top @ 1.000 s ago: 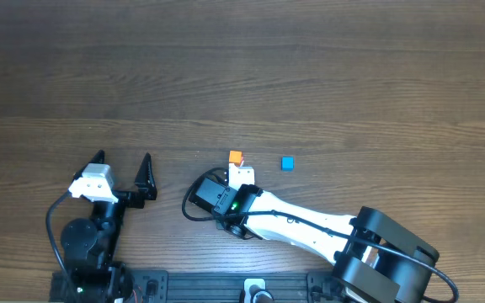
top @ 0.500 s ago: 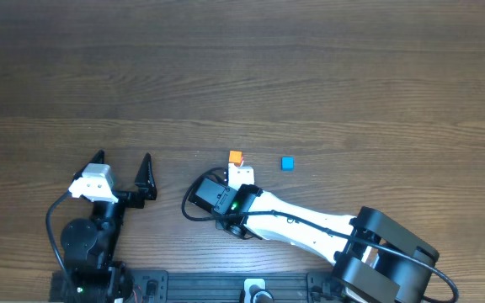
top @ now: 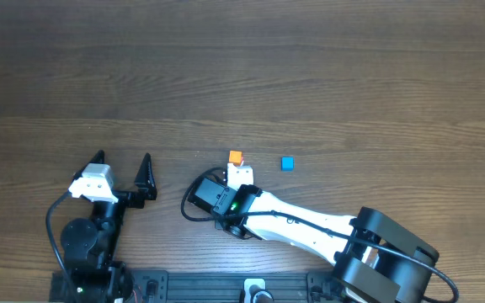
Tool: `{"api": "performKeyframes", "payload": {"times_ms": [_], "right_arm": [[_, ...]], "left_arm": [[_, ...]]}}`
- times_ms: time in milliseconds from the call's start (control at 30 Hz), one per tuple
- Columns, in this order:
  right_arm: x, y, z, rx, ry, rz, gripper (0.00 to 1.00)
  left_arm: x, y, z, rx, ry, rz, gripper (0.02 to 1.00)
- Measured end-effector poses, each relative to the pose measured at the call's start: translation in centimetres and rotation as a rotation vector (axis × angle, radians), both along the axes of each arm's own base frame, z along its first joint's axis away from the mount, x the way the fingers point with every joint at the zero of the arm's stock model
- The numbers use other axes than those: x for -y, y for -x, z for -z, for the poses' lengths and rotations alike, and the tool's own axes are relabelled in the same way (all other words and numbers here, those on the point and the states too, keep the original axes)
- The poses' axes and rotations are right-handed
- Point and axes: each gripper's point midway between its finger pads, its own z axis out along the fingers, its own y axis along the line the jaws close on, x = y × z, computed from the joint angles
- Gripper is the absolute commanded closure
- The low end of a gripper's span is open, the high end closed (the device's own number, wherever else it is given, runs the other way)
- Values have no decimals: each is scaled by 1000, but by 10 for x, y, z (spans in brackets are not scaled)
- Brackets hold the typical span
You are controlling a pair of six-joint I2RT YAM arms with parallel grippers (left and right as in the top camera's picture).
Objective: Stack Cubes
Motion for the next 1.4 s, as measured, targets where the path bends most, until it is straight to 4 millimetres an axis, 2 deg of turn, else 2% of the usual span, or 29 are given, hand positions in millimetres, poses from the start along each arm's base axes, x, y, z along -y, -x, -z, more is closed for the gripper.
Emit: {"api": "performKeyframes", "payload": {"times_ms": [133,233,400,533,700,833,967,1200,1400], "right_arm": [[5,1,-3,-6,31,1,853],[13,0,-16,-12,91,4,877],[7,-18,-65,42,133,12,961],[-8,-45,-112,118,93,7,991],[-2,-79,-142,168,63,27,991],[11,-97,-146,162,66,37,989],[9,-106,-138,130,73,14,991],[-1,-100,-102,20,100,-29,991],[-6,-99,-96,-3,82,-33,991]], "left_arm": [[0,0,0,0,0,0,23],[0,0,0,0,0,0,20],[0,0,0,0,0,0,20],[0,0,0,0,0,0,18],[0,0,0,0,0,0,20],[0,0,0,0,0,0,18],[0,0,0,0,0,0,18],[0,0,0,0,0,0,20],[0,0,0,0,0,0,20]]}}
